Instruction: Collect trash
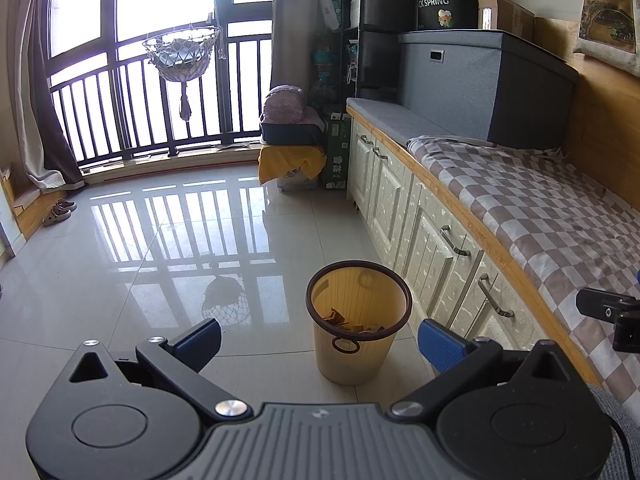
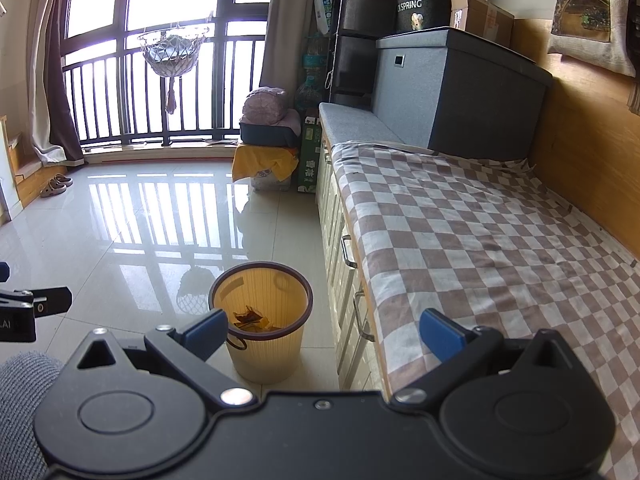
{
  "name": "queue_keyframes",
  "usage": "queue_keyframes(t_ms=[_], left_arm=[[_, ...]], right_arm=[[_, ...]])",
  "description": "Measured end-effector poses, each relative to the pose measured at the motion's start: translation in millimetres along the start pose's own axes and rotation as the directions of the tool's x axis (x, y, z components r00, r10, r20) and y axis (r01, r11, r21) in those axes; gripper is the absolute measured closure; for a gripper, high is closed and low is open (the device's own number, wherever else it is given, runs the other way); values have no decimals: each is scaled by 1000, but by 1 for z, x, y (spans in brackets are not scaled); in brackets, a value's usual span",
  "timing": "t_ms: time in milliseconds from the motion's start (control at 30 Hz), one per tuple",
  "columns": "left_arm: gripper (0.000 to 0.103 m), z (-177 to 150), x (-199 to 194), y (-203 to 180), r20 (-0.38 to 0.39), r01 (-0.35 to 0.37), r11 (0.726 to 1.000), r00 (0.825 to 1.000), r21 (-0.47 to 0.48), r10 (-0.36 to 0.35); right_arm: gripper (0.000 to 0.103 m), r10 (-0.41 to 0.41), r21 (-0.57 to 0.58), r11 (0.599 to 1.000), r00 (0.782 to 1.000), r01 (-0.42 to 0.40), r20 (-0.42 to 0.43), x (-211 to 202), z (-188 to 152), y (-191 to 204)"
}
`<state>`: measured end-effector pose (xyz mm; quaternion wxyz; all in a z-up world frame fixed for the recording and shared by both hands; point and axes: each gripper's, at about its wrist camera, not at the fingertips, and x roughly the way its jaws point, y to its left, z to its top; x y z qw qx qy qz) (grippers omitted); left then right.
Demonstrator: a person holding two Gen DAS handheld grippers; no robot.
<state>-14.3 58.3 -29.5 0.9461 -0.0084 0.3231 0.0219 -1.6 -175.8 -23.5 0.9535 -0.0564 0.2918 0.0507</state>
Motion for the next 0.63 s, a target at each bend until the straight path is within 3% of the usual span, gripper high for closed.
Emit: queue_keyframes(t_ms=[633], left_arm=[[0,-2,-1,2,-1,-9,1000,1000,2,9]], right_arm=[[0,-1,0,1000,1000,1,0,-1,1,1]])
